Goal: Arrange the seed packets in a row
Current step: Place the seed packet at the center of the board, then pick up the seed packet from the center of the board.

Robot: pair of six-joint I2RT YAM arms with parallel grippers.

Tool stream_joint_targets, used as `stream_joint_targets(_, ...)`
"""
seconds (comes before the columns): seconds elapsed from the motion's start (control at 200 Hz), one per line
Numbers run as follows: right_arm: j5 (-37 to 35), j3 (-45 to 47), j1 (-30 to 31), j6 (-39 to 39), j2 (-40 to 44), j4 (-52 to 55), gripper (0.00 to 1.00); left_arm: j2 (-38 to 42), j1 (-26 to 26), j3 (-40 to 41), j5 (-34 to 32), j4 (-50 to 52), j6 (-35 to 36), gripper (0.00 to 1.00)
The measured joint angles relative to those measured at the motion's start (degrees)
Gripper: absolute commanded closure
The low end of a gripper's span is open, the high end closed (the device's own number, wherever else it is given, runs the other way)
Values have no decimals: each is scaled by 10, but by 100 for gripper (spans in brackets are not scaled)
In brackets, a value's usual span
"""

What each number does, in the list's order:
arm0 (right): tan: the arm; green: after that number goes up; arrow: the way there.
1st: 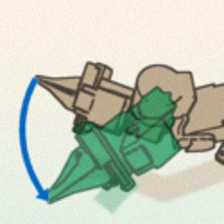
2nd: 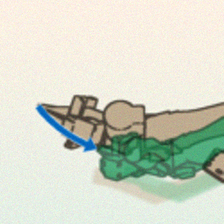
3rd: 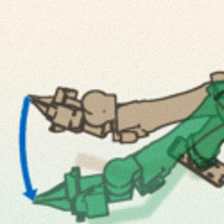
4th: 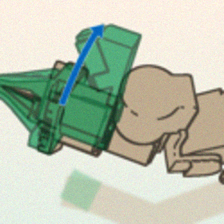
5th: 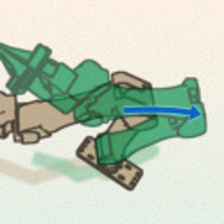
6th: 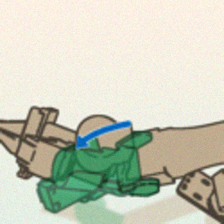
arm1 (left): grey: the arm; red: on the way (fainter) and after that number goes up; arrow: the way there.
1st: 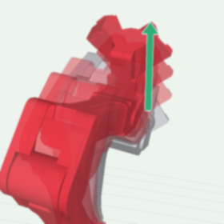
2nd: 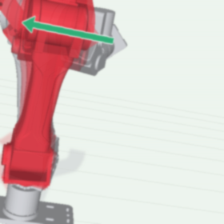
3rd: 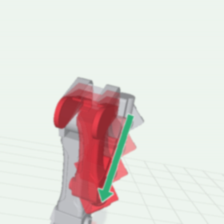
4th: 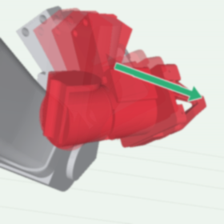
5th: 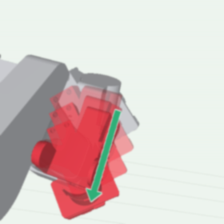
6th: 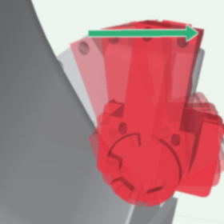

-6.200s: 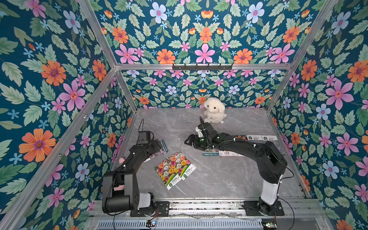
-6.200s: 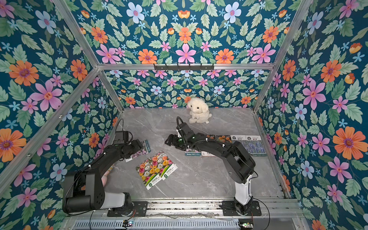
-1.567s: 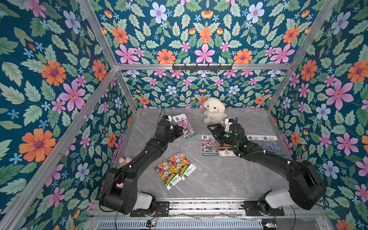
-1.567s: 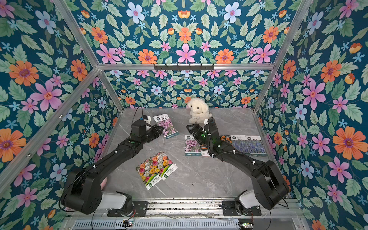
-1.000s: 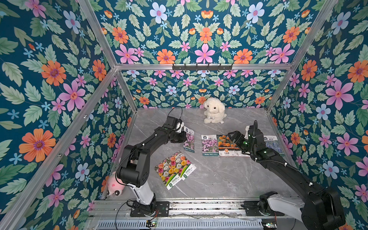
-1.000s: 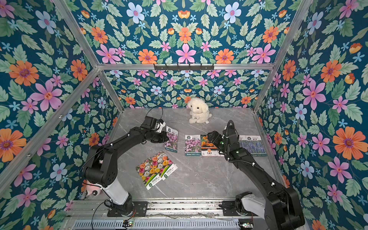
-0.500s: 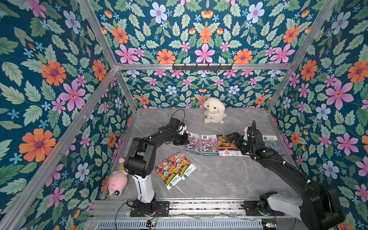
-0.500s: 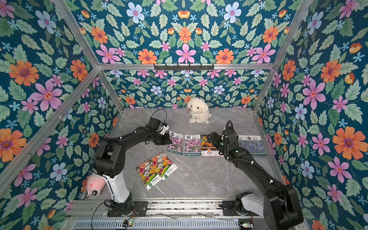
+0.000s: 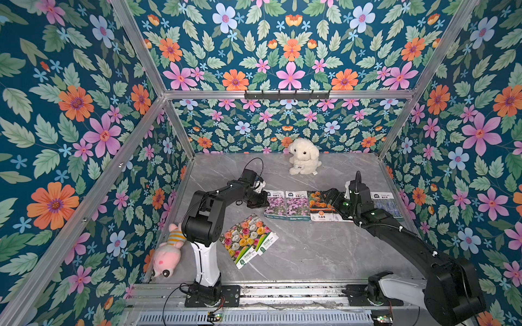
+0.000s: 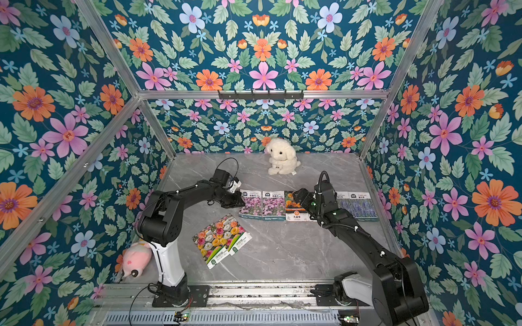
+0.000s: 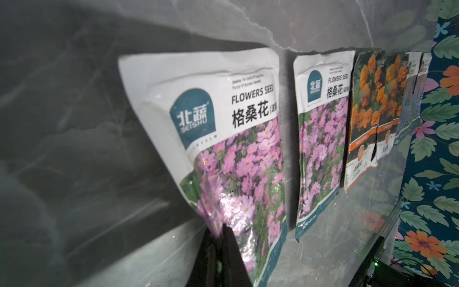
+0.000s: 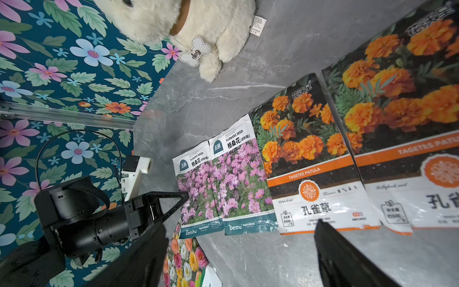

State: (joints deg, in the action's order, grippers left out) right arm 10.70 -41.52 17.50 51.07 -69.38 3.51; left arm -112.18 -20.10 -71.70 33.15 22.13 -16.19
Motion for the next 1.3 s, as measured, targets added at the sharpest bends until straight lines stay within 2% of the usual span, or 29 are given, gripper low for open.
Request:
stream_joint_targets(0.265, 12, 0, 0, 9, -16, 0, 5, -17, 0, -16, 0, 12, 17, 86)
stream_joint_targets(0.38, 14, 0, 0, 11, -20, 0, 5, -23, 0, -24, 0, 17, 25, 80)
stream_joint_targets(0.705, 18, -9, 0, 12, -29, 1, 5, -3, 0, -30, -17, 26, 31, 45)
stream_joint_targets(0.865, 14, -43, 20, -10, -37, 32, 5, 72, 2, -8, -57, 32, 19, 29)
stream_joint_targets(0.945, 11, -74, 49, -34, -50, 57, 1, 124, 6, 25, -87, 29, -3, 20)
stream_joint_targets(1.085, -2, -129, 109, -67, -92, 96, 1, 220, 9, 100, -142, 31, -43, 4)
stream_joint_targets(1.3, 21, -162, 189, -77, -165, 104, 4, 353, 17, 228, -201, 22, -109, 1)
